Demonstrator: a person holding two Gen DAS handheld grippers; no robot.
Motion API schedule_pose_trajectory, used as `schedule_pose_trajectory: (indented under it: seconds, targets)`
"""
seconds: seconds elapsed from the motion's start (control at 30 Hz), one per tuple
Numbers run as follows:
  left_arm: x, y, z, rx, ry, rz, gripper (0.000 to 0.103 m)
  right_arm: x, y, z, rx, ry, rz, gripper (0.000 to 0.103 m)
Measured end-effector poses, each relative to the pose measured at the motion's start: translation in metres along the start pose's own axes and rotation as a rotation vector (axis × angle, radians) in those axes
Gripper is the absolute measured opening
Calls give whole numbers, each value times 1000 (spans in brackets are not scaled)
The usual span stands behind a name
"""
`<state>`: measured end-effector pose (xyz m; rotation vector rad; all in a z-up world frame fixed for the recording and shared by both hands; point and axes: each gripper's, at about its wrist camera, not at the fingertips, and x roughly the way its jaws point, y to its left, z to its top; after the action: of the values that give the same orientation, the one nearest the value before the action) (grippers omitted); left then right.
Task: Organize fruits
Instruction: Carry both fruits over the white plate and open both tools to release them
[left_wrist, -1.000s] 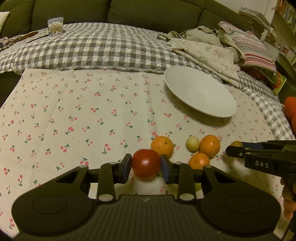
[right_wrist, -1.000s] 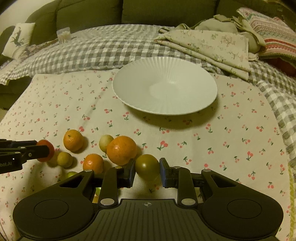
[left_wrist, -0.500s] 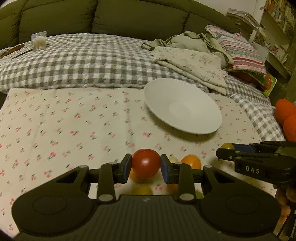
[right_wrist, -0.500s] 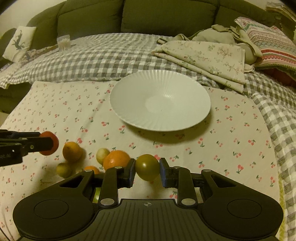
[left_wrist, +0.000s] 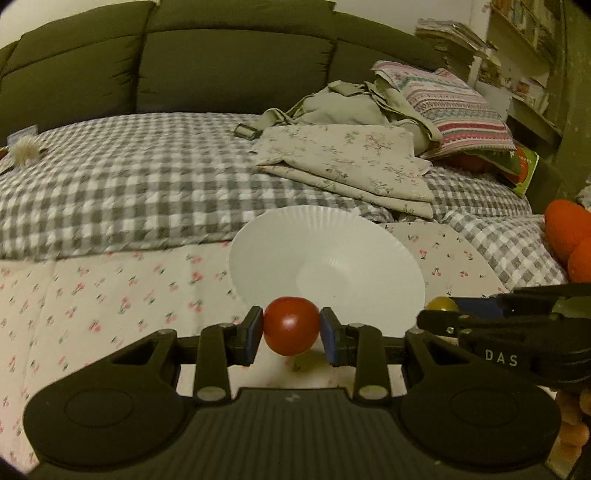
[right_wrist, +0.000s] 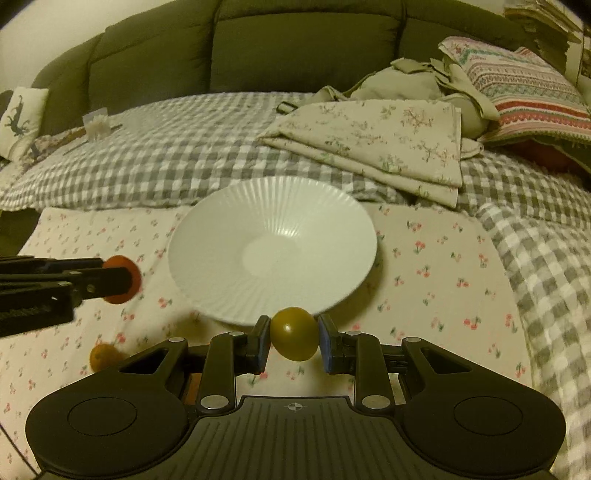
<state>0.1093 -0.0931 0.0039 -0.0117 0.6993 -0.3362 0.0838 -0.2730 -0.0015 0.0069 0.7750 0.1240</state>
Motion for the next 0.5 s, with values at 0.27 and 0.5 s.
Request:
schedule_pose_trajectory:
  seconds: [0.27,0.5]
  targets:
    - [34,-13,5,70,4,-16,32,20,-5,12,-15,-33,57,25]
    - [56,-11,7,74,32,-44,32,39,-3,13,-59,-31,89,26]
